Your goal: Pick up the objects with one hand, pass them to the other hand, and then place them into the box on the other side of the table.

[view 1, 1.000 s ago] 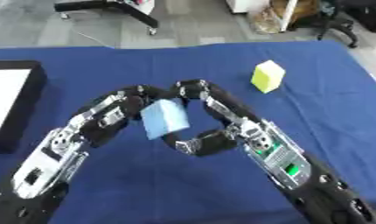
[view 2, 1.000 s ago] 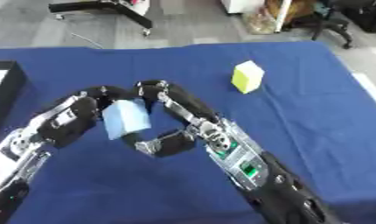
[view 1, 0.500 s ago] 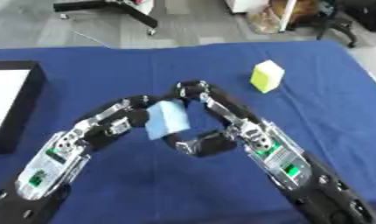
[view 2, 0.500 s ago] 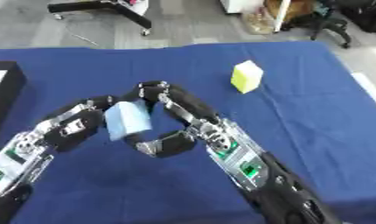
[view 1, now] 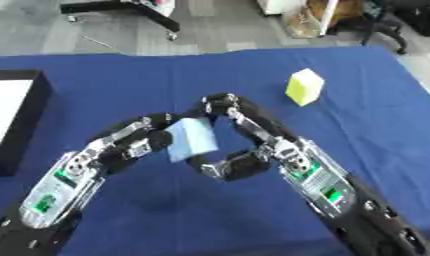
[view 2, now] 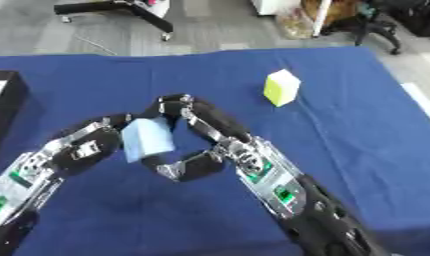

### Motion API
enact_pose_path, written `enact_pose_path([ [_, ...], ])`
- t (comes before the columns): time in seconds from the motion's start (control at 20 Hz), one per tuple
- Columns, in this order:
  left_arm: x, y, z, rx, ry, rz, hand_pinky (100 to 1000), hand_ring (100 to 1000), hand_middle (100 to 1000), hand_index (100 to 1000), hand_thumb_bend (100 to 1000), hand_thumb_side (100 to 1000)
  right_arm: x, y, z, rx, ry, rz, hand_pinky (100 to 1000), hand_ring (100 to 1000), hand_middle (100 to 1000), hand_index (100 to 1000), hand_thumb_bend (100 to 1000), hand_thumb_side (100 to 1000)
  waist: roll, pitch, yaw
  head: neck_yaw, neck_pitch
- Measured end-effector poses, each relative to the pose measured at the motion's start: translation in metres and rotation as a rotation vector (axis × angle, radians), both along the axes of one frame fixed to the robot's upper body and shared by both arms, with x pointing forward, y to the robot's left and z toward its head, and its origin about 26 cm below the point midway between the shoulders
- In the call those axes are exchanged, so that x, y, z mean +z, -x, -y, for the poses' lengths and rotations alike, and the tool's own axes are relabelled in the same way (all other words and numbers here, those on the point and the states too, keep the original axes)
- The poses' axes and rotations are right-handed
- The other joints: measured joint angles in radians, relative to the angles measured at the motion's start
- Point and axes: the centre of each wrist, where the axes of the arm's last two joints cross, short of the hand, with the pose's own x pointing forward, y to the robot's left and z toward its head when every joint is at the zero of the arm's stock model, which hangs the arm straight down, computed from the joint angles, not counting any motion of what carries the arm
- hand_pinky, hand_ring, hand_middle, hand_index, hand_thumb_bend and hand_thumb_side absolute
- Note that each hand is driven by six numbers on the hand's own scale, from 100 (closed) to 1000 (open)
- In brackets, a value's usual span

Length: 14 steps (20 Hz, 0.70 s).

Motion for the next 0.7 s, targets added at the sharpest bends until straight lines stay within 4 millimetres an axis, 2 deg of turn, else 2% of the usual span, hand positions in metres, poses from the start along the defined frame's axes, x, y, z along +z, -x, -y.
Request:
enact_pose_path([
  [0.45,-0.004,0.0,0.0017,-0.018,-0.018,-0.018,616,678,646,769,597,676,-0.0019,-0.0001,-0.0013,0.0,0.004,-0.003,482,486,429,539,276,109,0.0,0.0,-0.001,0.0,0.0],
  [0.7,-0.0044,0.0002,0.0026,-0.028,-0.021,-0.023,589,596,534,685,553,644,-0.0024,-0.0004,-0.0013,0.0,0.005,-0.004,484,485,428,540,273,108,-0.001,0.0,0.0,0.0,0.0],
])
